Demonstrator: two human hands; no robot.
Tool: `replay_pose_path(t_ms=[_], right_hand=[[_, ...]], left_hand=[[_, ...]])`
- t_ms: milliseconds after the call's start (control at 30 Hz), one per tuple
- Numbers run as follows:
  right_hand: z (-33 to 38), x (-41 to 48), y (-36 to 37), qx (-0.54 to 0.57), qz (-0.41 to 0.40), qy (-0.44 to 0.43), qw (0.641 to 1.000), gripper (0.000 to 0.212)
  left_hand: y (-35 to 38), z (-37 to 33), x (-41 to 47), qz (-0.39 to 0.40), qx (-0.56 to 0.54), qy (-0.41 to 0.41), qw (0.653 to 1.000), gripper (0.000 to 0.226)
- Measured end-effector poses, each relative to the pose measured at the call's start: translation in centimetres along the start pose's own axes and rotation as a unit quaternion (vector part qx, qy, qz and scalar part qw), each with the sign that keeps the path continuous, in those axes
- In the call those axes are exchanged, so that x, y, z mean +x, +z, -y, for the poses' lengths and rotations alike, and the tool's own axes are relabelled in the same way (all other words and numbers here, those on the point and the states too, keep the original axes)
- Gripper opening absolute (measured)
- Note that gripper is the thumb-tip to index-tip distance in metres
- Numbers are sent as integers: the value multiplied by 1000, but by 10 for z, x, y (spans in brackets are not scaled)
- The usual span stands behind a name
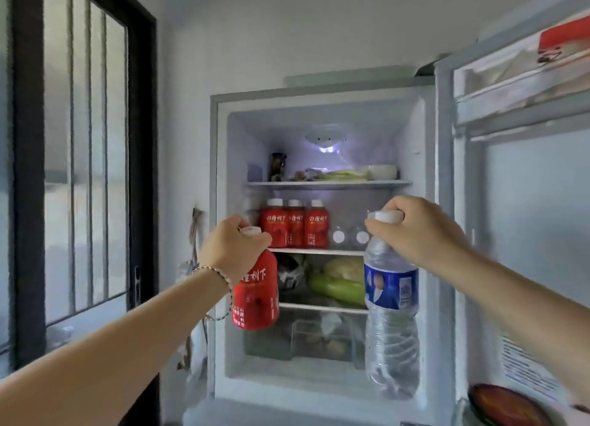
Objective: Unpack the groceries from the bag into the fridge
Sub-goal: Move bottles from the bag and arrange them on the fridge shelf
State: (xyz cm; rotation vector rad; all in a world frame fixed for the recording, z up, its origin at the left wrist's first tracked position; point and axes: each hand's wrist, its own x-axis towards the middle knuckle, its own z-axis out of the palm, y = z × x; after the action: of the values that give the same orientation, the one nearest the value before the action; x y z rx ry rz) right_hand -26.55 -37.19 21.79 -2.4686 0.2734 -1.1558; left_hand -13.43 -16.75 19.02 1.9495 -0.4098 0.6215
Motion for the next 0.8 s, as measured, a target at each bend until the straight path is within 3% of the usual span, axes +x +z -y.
replay_pose_path(t_ms=[300, 533, 667, 800], right_hand=[[-42, 113, 52, -13, -42, -3, 999, 20], [-66, 145, 75, -15, -69, 21, 997, 19], [-71, 151, 88, -26, -73, 26, 997, 19], [-76, 153, 107, -47, -68, 20, 996, 21]], left_hand=[[104, -9, 144, -29, 86, 102, 991, 18], [175, 2, 216, -2, 175, 85, 981, 37], [201, 24, 220, -14, 193, 139, 971, 48], [203, 30, 236, -15, 262, 101, 960, 59]])
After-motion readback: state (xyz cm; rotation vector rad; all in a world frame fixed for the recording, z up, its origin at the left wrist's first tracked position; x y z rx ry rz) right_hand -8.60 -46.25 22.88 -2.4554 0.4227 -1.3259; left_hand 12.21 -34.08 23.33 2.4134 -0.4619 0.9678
